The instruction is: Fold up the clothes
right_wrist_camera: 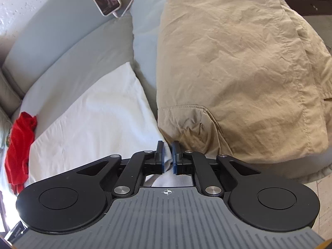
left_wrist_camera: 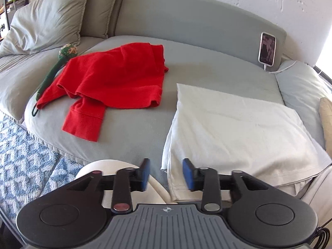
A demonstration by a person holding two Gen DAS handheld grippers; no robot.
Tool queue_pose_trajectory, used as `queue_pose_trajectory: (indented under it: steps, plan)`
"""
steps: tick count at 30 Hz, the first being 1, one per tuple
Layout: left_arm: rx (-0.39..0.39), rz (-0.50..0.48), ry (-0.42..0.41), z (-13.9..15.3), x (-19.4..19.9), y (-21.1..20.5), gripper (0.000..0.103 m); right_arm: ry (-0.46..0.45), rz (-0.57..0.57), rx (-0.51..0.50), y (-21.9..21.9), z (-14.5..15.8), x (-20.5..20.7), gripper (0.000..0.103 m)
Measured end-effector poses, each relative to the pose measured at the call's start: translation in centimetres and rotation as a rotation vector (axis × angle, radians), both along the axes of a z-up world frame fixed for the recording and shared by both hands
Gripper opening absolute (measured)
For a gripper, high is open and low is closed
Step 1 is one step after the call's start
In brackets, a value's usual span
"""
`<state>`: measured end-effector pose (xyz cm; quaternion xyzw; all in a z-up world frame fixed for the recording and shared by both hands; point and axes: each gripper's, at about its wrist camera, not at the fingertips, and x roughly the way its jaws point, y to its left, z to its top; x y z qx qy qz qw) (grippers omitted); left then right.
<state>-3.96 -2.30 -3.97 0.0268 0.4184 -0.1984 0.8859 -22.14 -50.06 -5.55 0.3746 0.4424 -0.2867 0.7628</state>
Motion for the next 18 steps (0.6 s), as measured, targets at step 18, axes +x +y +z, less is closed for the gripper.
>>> queue_pose_trajectory:
  steps: [18]
  plan:
    - [0.095, -0.519, 0.028, -7.9, -3.0, -17.8, 0.029, 0.002, 0.504, -0.266, 14.4, -3.9, 11.2, 0.039]
